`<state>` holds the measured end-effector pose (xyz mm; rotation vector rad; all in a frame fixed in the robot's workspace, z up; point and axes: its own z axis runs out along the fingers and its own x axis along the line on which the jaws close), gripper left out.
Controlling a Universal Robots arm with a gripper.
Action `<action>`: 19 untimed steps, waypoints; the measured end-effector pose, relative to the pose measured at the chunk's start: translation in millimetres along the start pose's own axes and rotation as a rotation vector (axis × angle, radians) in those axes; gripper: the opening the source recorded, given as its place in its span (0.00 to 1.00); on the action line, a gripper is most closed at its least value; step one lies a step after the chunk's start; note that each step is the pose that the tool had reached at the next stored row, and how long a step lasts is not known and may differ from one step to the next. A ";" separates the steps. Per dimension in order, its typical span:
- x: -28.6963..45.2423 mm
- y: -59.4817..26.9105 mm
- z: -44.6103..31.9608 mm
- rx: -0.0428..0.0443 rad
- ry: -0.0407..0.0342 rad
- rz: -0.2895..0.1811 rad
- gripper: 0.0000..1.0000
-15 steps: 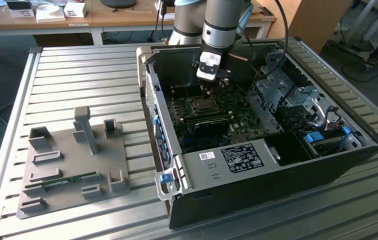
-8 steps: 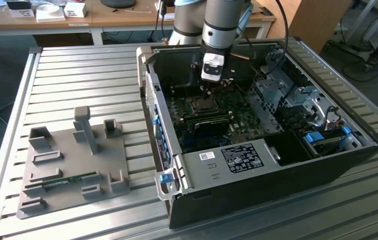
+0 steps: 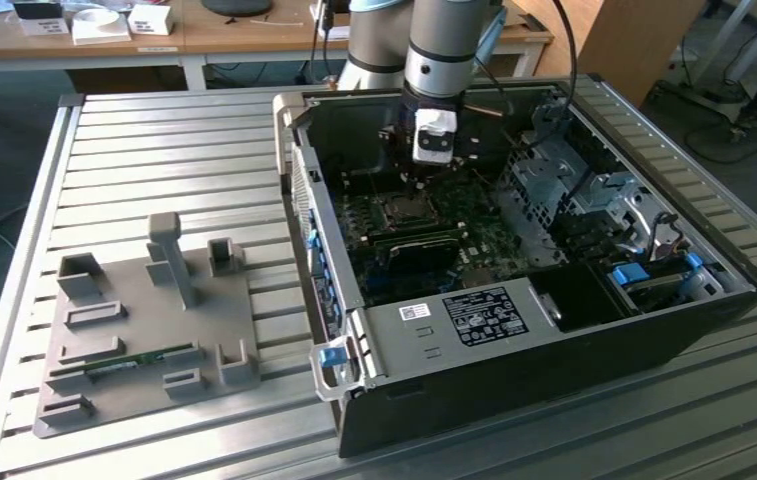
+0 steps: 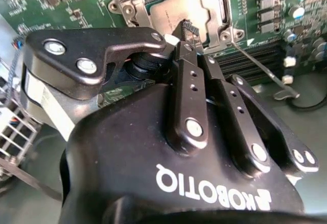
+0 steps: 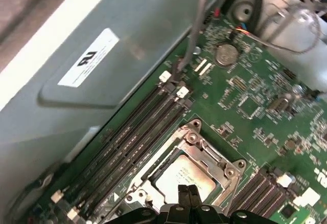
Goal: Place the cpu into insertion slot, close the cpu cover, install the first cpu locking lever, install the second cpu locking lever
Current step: 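Close the cpu cover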
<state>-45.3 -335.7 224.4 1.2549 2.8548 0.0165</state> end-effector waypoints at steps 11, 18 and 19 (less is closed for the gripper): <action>0.0 0.0 0.9 -0.0033 0.0038 -0.199 0.11; 0.0 0.0 1.5 -0.0055 0.0062 -0.326 0.11; 0.0 0.0 1.6 -0.0059 0.0065 -0.344 0.11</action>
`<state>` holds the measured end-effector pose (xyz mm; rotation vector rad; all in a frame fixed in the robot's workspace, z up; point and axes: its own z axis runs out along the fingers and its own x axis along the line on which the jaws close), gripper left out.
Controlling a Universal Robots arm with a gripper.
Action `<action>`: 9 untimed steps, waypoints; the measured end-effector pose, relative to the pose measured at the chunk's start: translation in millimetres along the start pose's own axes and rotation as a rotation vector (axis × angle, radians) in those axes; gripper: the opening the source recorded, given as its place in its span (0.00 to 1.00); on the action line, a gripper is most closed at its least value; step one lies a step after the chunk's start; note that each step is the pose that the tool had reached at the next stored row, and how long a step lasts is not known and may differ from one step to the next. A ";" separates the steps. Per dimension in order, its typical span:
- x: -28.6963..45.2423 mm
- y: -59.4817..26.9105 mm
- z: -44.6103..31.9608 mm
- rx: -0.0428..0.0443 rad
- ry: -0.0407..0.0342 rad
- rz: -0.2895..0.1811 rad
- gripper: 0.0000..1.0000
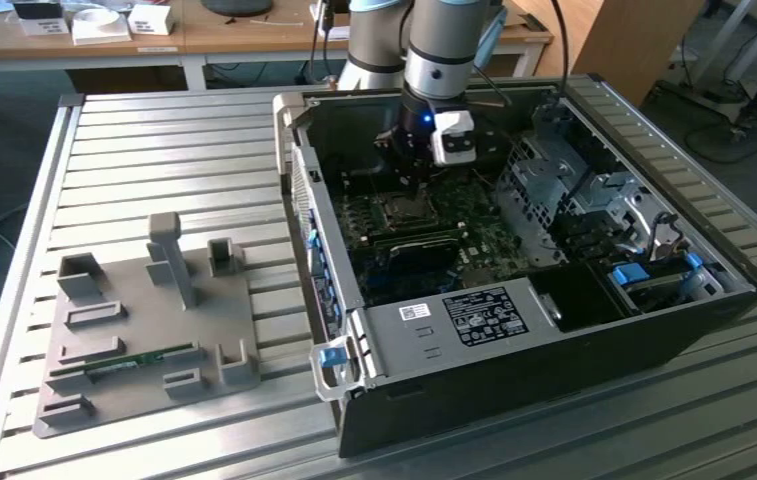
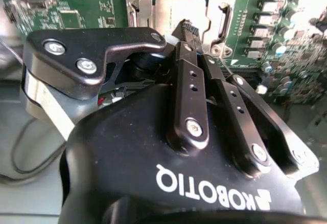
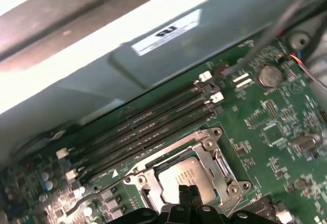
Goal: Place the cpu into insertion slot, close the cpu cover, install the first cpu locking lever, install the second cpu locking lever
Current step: 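Close the cpu cover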
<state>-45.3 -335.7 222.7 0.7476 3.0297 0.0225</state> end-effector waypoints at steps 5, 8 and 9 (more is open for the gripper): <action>0.0 0.0 0.6 -0.0015 0.0018 -0.091 0.11; 0.0 0.0 0.9 -0.0024 0.0028 -0.146 0.11; 0.0 0.0 1.0 -0.0027 0.0031 -0.165 0.11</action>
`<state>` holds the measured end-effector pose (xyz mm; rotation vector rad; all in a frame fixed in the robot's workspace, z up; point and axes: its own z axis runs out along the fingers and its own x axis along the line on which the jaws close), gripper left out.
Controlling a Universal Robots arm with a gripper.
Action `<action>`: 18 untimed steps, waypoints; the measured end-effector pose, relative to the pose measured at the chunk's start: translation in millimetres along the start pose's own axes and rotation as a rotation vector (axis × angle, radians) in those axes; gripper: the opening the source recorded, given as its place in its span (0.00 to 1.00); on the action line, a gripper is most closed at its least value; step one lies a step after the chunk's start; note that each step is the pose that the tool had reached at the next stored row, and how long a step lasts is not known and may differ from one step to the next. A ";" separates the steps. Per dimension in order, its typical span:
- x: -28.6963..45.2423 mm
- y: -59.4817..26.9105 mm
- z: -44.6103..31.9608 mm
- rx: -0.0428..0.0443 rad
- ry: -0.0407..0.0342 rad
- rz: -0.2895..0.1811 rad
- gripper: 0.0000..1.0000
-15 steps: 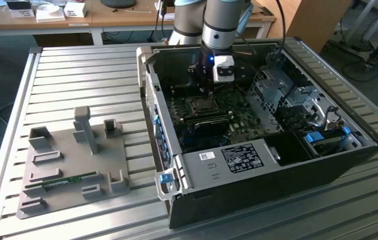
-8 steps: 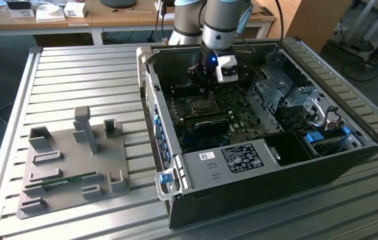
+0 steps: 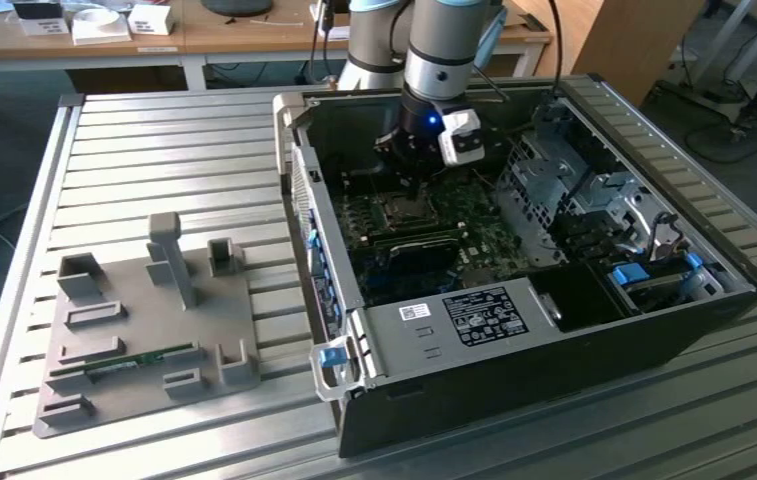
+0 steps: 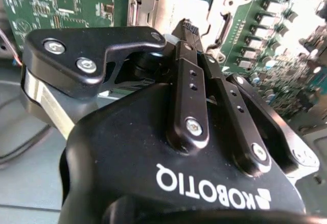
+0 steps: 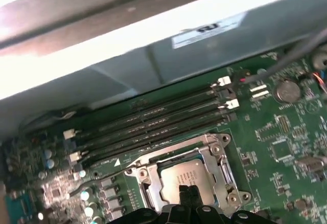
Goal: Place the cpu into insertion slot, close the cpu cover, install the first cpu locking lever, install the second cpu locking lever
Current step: 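Close the cpu cover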
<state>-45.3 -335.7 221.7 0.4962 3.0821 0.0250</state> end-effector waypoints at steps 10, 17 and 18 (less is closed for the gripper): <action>0.0 -0.1 1.4 -0.0030 0.0034 -0.181 0.11; 0.5 -0.2 1.9 -0.0056 -0.0003 -0.262 0.11; 0.8 -0.3 1.9 -0.0060 -0.0023 -0.264 0.11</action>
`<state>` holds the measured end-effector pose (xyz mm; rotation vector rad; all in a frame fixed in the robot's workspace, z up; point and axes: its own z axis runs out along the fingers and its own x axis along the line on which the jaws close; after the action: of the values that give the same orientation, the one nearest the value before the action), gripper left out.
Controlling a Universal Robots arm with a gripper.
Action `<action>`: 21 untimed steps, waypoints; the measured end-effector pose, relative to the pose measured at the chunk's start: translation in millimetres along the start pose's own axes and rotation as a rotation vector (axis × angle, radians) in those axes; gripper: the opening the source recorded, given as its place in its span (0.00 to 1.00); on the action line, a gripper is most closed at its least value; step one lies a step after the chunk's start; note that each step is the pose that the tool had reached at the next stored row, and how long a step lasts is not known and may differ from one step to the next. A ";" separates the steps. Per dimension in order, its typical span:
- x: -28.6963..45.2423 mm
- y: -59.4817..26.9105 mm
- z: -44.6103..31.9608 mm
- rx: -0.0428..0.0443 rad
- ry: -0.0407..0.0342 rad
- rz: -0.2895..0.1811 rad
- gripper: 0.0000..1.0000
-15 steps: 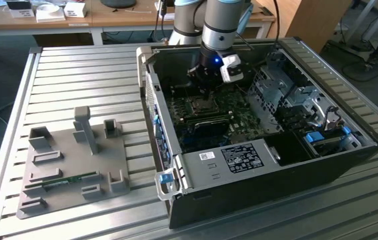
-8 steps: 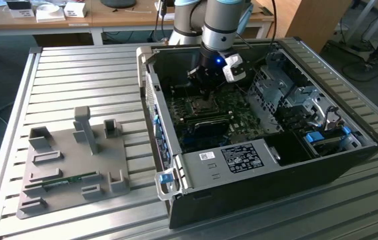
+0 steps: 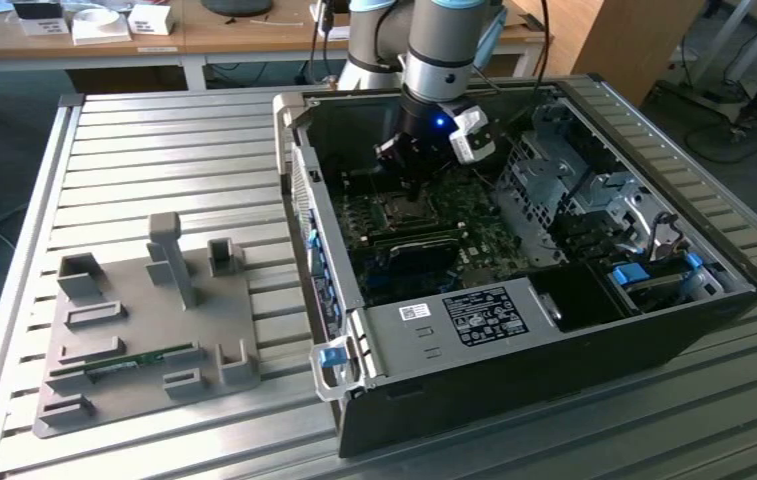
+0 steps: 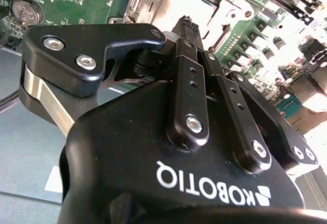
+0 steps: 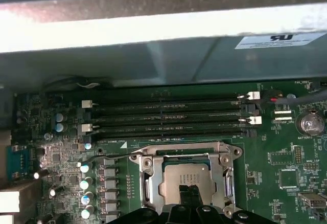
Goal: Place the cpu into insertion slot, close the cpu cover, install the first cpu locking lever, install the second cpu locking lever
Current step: 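Close the cpu cover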
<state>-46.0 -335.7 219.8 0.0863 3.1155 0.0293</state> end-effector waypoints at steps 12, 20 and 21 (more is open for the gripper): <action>9.7 -0.6 3.7 -0.0001 -0.0052 -0.002 0.11; 24.3 -1.5 5.4 -0.0006 -0.0113 -0.002 0.11; 24.8 -1.7 6.3 -0.0006 -0.0129 -0.002 0.11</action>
<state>-70.7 -335.8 212.9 0.0830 3.1026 0.0295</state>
